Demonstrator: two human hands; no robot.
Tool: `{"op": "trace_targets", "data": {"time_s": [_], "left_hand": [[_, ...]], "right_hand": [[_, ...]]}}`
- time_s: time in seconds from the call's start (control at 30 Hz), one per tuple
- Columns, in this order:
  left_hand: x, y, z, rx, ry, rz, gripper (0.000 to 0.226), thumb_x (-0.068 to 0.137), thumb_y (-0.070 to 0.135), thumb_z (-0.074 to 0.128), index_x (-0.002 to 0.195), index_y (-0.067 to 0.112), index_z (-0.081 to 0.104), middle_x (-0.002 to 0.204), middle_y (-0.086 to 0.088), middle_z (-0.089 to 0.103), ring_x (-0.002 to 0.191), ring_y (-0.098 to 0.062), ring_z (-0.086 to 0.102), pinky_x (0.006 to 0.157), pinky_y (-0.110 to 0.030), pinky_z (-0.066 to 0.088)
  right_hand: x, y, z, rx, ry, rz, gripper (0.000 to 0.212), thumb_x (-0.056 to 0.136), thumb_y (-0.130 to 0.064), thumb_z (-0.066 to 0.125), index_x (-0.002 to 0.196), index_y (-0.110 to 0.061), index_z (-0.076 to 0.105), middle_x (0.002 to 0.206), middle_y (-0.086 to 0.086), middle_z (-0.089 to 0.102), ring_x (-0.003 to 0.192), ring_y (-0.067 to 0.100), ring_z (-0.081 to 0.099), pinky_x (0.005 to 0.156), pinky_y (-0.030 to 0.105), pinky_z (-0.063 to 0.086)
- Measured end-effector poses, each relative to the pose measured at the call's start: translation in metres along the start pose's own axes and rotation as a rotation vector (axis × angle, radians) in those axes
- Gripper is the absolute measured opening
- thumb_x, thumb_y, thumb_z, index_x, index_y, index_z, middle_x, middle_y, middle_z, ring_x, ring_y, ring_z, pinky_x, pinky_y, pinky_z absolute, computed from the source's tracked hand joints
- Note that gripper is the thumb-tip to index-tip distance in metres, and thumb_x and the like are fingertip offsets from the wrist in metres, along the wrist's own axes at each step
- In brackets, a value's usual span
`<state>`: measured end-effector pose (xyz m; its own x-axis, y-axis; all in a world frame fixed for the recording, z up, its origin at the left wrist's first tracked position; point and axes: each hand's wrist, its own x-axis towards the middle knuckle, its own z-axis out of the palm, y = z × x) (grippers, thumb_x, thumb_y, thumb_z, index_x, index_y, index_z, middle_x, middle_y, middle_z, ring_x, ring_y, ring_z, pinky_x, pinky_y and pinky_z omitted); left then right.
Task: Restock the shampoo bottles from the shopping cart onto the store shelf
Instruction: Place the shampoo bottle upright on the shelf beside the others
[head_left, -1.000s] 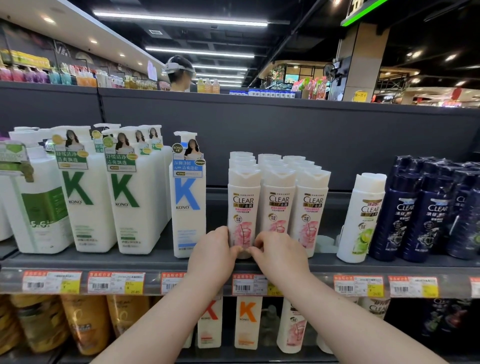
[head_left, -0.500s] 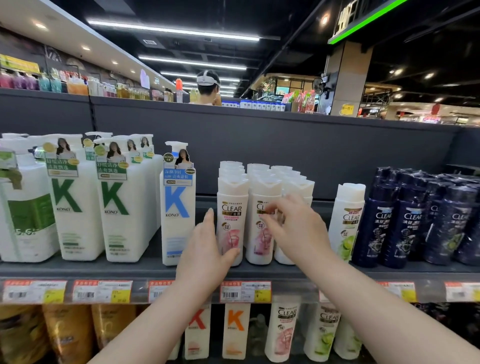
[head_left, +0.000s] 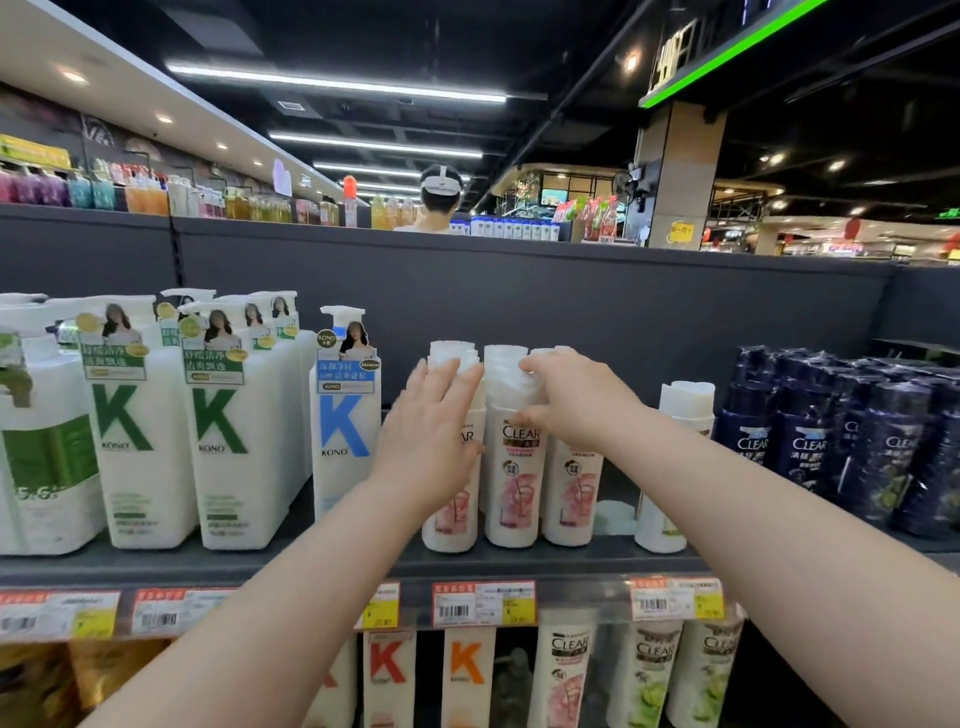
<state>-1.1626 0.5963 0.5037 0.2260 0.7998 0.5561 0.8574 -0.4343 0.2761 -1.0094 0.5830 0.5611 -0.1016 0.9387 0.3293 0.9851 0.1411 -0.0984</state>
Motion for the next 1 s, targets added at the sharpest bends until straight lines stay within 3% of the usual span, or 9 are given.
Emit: {"op": "trace_targets", "data": {"time_s": [0.1,0.2,0.23,0.37,0.57,0.77,0.9,1.0], "left_hand": [[-0.001,-0.001,-0.002,-0.057,-0.008,0.007,0.071,0.09,0.026,0.058,0.148,0.029,0.017,0.156,0.006,0.011,0.143,-0.015,0.011,0.112,-0.033,0.025],[-0.001,0.0,-0.002,-0.071,0.001,-0.003,0.07,0.09,0.026,0.059,0.147,0.03,0.019,0.155,0.008,0.012,0.141,-0.015,0.016,0.108,-0.034,0.03],[0.0,0.0,-0.002,-0.073,0.001,-0.007,0.07,0.089,0.026,0.06,0.147,0.03,0.02,0.155,0.008,0.013,0.141,-0.015,0.017,0.108,-0.034,0.031],[0.0,0.001,-0.003,-0.073,-0.002,-0.012,0.069,0.089,0.025,0.06,0.146,0.03,0.021,0.154,0.009,0.014,0.139,-0.015,0.021,0.104,-0.035,0.035],[0.0,-0.001,-0.003,-0.06,-0.001,-0.005,0.069,0.089,0.026,0.06,0.146,0.03,0.022,0.154,0.01,0.014,0.138,-0.015,0.023,0.1,-0.034,0.038],[-0.001,-0.003,-0.001,-0.057,0.011,0.019,0.069,0.089,0.028,0.06,0.146,0.031,0.02,0.154,0.008,0.013,0.138,-0.016,0.024,0.101,-0.034,0.038],[-0.002,-0.008,0.005,-0.067,0.014,0.034,0.071,0.091,0.03,0.056,0.147,0.034,0.014,0.157,0.009,0.004,0.143,-0.014,0.013,0.107,-0.034,0.034],[-0.002,-0.008,0.007,-0.077,0.004,0.025,0.072,0.09,0.034,0.057,0.147,0.034,0.014,0.158,0.009,-0.001,0.145,-0.015,0.004,0.113,-0.037,0.029]], "right_hand": [[0.003,0.004,-0.007,0.113,-0.052,0.022,0.058,0.08,-0.042,0.068,0.132,-0.024,0.048,0.134,0.002,0.046,0.112,0.024,0.055,0.092,0.036,0.046],[0.003,0.007,-0.011,0.261,-0.099,0.02,0.053,0.077,-0.037,0.073,0.124,-0.027,0.052,0.127,-0.002,0.053,0.075,0.015,0.069,0.078,0.031,0.054],[0.004,0.008,-0.012,0.275,-0.112,0.007,0.051,0.077,-0.036,0.073,0.123,-0.027,0.052,0.125,-0.002,0.053,0.071,0.014,0.07,0.076,0.031,0.055],[0.005,0.01,-0.014,0.304,-0.147,-0.031,0.048,0.079,-0.032,0.073,0.122,-0.027,0.052,0.121,-0.003,0.053,0.073,0.015,0.071,0.074,0.032,0.057],[0.008,0.013,-0.015,0.357,-0.189,-0.024,0.041,0.081,-0.027,0.071,0.118,-0.025,0.053,0.113,-0.001,0.054,0.067,0.013,0.067,0.059,0.025,0.053],[0.007,0.009,-0.014,0.347,-0.171,-0.01,0.045,0.081,-0.029,0.07,0.122,-0.027,0.052,0.121,-0.001,0.054,0.071,0.014,0.069,0.069,0.03,0.056],[0.003,0.008,-0.012,0.302,-0.123,-0.009,0.055,0.08,-0.032,0.07,0.131,-0.027,0.049,0.135,-0.007,0.048,0.073,0.011,0.068,0.079,0.03,0.053],[0.0,0.013,-0.012,0.258,-0.085,-0.016,0.067,0.078,-0.038,0.071,0.138,-0.029,0.042,0.139,-0.006,0.046,0.111,0.016,0.058,0.094,0.031,0.044]]}}
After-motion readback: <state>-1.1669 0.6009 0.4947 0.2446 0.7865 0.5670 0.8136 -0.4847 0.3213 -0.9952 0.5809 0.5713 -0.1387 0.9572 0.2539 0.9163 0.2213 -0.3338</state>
